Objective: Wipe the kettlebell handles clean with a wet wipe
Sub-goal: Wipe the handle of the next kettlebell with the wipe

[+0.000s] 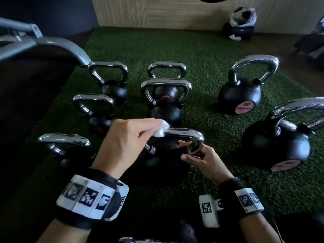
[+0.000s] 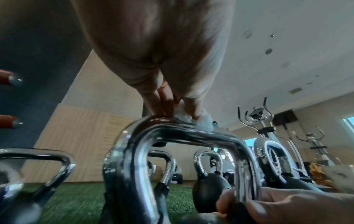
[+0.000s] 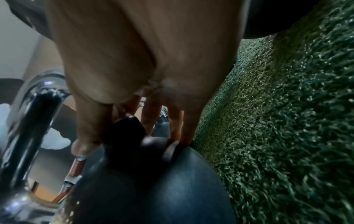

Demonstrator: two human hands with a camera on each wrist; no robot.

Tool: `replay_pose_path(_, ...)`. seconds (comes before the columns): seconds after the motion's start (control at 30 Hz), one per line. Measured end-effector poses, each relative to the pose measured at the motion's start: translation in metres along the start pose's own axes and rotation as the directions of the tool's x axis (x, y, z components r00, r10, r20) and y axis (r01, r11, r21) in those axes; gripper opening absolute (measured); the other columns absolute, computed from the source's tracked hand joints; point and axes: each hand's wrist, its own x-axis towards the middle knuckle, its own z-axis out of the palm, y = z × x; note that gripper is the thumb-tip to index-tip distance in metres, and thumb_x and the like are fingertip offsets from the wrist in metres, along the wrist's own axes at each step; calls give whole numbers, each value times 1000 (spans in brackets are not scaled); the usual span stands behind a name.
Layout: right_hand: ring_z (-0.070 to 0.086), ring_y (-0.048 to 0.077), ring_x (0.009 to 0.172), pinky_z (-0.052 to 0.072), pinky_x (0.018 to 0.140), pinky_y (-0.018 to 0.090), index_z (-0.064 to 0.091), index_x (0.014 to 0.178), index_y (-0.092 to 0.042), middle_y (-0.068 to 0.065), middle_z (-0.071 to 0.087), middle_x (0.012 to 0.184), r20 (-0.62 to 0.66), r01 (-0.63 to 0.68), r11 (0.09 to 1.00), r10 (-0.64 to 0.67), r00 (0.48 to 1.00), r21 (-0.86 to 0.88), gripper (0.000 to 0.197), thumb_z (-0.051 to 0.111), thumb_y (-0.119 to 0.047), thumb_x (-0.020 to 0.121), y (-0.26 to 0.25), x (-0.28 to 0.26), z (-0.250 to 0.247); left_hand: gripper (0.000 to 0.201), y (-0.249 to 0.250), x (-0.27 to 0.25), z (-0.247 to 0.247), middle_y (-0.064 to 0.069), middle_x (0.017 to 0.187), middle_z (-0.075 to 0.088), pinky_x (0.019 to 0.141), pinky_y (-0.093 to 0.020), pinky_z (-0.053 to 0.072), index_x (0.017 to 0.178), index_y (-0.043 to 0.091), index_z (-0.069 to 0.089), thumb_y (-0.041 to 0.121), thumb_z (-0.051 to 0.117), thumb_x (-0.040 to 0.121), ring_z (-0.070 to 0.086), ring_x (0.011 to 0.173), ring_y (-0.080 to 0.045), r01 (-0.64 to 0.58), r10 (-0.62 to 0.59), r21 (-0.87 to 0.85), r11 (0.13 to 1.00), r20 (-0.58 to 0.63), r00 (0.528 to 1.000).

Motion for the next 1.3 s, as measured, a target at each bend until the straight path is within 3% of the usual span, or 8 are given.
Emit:
replay_pose_path(0.17,63,4,126,53,102,25,72,110,7,-12,71,129,3,12,1000,-12,1000,-4,36,80,-16,84,2,-2,-1,28,-7,-12,-6,31,113,63,89,-6,51,116,19,75,9,77,90,61,105,20,61,-60,26,998,-60,996)
replay_pose_path(0.3,63,5,125,54,102,27,70,108,11,-12,71,129,-5,21,1000,-21,1000,7,37,80,-15,84,5,-1,0,25,-19,-22,-7,23,105,72,60,3,41,114,20,77,8,71,94,61,72,24,271,-272,-27,962,-96,958)
replay_pose_path(0.57,63,11,128,53,105,32,65,106,18,-8,71,130,-16,49,998,-48,999,31,47,80,-20,81,10,-1,0,23,-31,-35,-13,17,101,78,72,-2,48,114,27,79,17,71,95,71,92,9,459,-469,-124,880,-60,881)
replay_pose_path(0.67,64,11,127,52,106,30,71,109,8,-8,72,130,-22,54,999,-53,998,11,39,80,-18,82,11,-2,0,28,-43,-43,-6,12,97,80,90,-22,57,100,38,80,13,71,93,74,99,-4,600,-614,-330,729,75,786)
replay_pose_path(0.8,63,9,127,52,106,34,73,109,1,-9,71,130,-20,23,1000,-23,1000,-10,36,81,-22,82,9,-2,0,26,-57,-53,9,7,86,81,87,-31,61,83,41,82,17,75,90,77,88,-11,705,-698,-279,652,142,702)
replay_pose_path(0.97,64,8,126,51,109,36,75,114,-19,-12,71,129,-28,18,999,-19,999,-42,34,81,-25,81,5,-5,3,26,-62,-55,22,-5,72,74,75,-42,57,76,7,74,30,74,90,74,79,-27,662,-654,48,748,224,723)
replay_pose_path(1.17,67,9,120,55,105,40,74,120,-26,-10,73,126,-3,-25,993,25,1000,-111,41,85,-22,81,-1,-4,-1,32,-48,-50,10,7,57,63,65,-24,39,70,8,72,33,70,89,49,57,-5,712,-630,-102,694,393,670)
replay_pose_path(1.3,72,3,107,59,98,38,74,118,-38,-13,77,114,-61,-27,957,10,998,-287,48,92,-35,73,-3,-10,-4,35,-42,-51,17,11,62,71,56,-19,45,63,19,75,45,77,85,61,55,-4,631,-619,13,775,213,756)
